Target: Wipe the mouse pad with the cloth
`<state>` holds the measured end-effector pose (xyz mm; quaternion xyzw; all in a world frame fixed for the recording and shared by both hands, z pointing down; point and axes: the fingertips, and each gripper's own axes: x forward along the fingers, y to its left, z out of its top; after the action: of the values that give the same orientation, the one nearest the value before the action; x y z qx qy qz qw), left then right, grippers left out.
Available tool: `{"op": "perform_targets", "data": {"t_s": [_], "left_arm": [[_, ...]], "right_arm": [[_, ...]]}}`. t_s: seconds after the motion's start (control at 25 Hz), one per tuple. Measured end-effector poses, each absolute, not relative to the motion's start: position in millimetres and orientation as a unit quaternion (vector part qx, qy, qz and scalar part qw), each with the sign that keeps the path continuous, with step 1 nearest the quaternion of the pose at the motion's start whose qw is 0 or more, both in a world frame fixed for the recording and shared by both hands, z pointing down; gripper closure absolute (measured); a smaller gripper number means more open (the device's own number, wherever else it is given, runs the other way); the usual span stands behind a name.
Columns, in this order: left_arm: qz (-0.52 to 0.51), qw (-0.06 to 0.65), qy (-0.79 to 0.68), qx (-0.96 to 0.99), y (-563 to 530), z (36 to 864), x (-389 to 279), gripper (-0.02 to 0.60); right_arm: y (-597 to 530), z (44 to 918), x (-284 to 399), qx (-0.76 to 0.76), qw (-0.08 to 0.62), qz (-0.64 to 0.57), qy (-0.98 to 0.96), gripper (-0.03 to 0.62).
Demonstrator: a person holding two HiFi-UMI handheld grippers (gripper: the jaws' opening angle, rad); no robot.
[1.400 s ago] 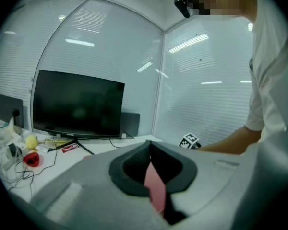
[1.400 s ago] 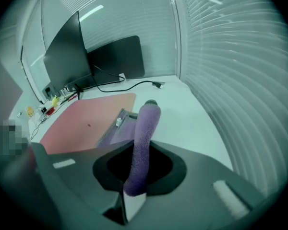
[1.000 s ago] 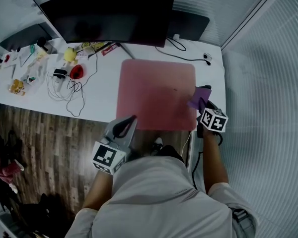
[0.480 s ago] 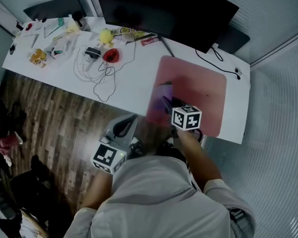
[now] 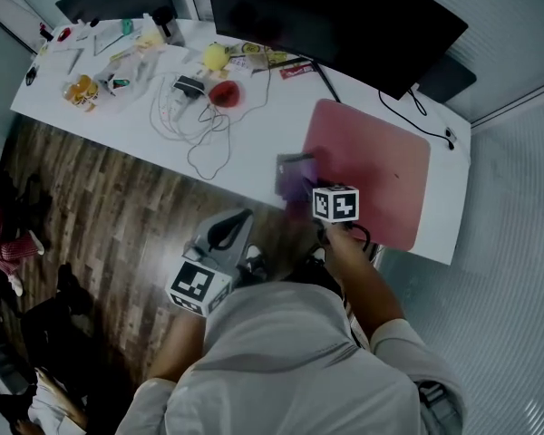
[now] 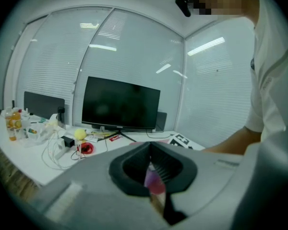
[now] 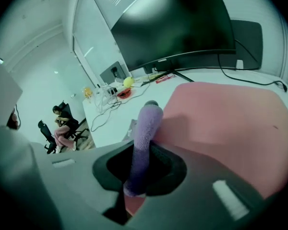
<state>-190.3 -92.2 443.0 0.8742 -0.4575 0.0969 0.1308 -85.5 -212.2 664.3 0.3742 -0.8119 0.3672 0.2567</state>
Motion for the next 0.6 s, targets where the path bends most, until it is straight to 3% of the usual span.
{"op": "perform_targets", "data": {"t_s": [0.6], "left_arm": [[0.108,0.122,-0.337,0.927,-118.3,445.8,-31.5,0.578]], "right_arm": [[-184.9,684.1,198.1,0.545,0.226,0.405,-0.698,0.548]]}}
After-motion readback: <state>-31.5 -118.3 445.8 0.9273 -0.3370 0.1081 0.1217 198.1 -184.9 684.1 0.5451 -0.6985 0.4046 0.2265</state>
